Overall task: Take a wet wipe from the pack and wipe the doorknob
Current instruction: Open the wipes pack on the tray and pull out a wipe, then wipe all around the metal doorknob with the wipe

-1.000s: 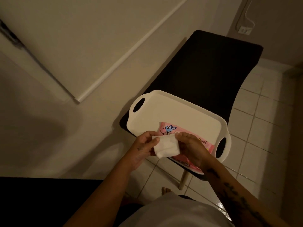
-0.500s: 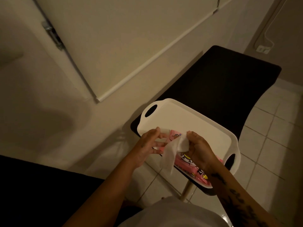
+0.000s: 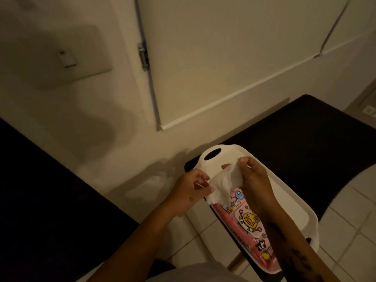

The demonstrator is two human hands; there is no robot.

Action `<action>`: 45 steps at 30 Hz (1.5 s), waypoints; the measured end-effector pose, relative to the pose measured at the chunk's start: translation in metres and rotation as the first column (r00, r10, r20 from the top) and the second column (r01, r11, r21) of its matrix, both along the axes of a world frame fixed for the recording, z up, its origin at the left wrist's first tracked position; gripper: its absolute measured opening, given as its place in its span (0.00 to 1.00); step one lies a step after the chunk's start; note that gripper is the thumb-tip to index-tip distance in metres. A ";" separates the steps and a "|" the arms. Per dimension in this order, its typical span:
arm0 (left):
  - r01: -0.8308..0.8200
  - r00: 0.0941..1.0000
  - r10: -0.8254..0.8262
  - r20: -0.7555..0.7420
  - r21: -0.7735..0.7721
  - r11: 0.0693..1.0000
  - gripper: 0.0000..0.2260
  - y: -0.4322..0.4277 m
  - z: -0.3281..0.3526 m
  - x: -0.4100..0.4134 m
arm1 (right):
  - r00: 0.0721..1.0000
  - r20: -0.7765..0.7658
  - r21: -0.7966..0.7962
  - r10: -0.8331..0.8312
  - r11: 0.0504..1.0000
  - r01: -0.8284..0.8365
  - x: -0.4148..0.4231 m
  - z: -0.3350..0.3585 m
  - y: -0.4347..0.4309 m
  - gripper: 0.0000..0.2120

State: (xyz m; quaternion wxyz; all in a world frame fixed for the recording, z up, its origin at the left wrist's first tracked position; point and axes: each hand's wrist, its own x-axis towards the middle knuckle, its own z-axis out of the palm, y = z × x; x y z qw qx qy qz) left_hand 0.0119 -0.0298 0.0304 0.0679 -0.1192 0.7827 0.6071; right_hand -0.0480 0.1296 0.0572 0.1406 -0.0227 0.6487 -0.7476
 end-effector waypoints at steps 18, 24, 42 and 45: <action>-0.410 0.811 0.442 -0.383 0.168 0.897 0.17 -0.136 0.130 0.103 | 0.822 -0.268 -0.222 0.503 0.798 -0.561 0.028 0.081 -0.148 0.10; -0.514 0.699 0.473 -0.536 0.084 0.854 0.15 -0.171 0.169 0.146 | 0.646 -0.516 0.123 0.563 0.795 -0.594 0.080 0.113 -0.208 0.13; -0.884 0.430 0.095 -0.898 -0.397 0.248 0.10 -0.268 0.265 0.228 | 0.669 -0.727 -0.356 -0.157 0.919 -0.171 0.123 0.248 -0.302 0.16; -0.923 0.374 -0.051 -0.926 -0.377 0.073 0.12 -0.287 0.299 0.230 | 0.515 -0.812 -0.365 -0.274 0.927 -0.082 0.130 0.285 -0.312 0.17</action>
